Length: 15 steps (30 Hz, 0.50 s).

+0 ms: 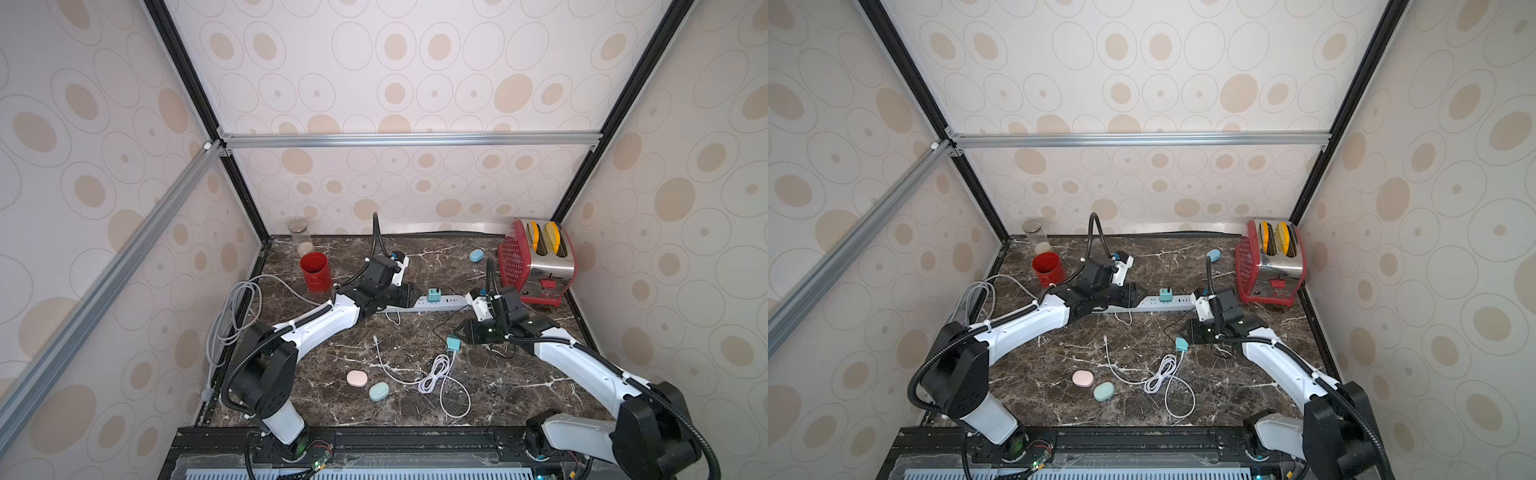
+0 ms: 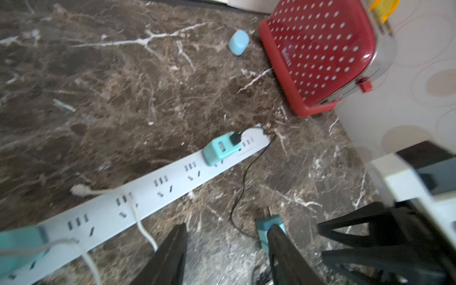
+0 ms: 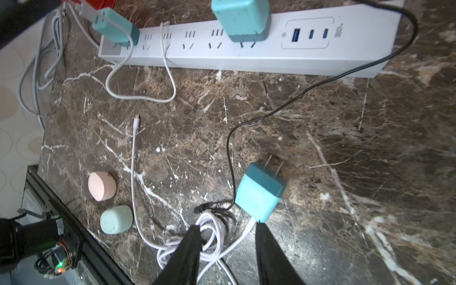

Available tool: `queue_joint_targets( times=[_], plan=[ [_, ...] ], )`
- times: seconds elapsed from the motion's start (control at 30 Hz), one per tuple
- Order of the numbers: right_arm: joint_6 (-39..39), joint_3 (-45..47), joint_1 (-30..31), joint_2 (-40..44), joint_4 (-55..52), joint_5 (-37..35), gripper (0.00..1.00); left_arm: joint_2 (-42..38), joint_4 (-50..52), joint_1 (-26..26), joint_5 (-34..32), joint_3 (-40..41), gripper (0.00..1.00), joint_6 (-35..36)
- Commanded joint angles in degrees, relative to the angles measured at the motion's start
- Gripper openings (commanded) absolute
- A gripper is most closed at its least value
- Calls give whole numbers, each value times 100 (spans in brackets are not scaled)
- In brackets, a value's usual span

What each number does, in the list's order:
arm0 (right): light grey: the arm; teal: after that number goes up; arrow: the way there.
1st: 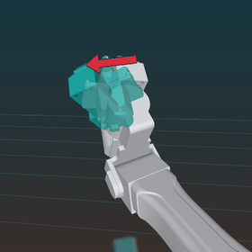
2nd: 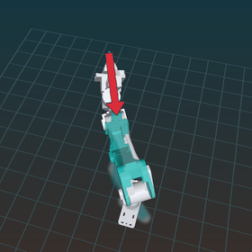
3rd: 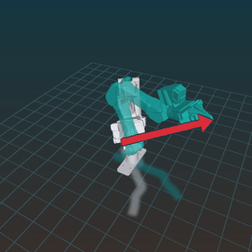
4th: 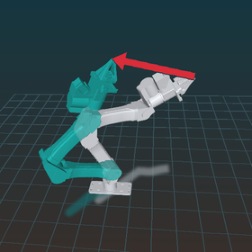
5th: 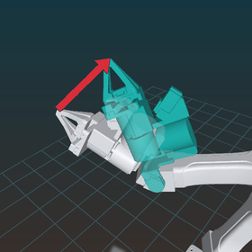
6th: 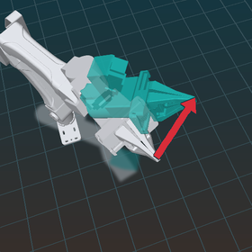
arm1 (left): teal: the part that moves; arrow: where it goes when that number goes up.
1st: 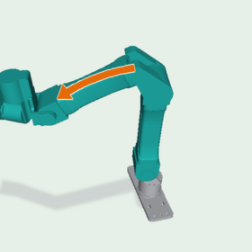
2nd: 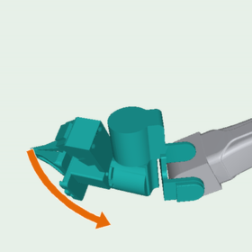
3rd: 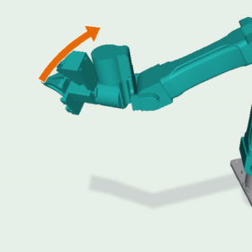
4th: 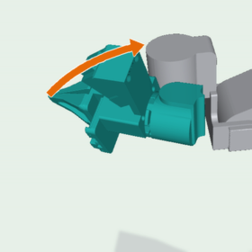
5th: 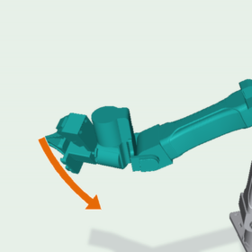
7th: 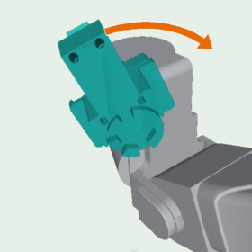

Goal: Charge the bluetooth headset
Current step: Adjust the plug at the socket.

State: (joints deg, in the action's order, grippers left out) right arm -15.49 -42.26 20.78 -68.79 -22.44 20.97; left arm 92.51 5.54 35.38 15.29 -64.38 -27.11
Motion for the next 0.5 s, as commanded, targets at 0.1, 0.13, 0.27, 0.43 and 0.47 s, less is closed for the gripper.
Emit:
queue_joint_targets(
  times=[0.1, 0.13, 0.27, 0.43, 0.47],
  plan=[
    [790, 350, 44, 389, 347, -59, 43, -1033, 235, 46, -741, 1297, 51, 831],
    [872, 418, 72, 392, 438, -13, 46, -1276, 449, 126, -1042, 1486, 52, 933],
    [1128, 499, 248, 341, 748, 52, 54, -2248, 1171, 444, -1370, 1968, 58, 1794],
    [1223, 482, 310, 187, 1050, 183, 59, -3328, 2162, 568, -2068, 2067, 57, 3528],
    [1249, 495, 309, 162, 1118, 264, 60, -3536, 2277, 576, -2018, 2135, 57, 4056]
  ],
)
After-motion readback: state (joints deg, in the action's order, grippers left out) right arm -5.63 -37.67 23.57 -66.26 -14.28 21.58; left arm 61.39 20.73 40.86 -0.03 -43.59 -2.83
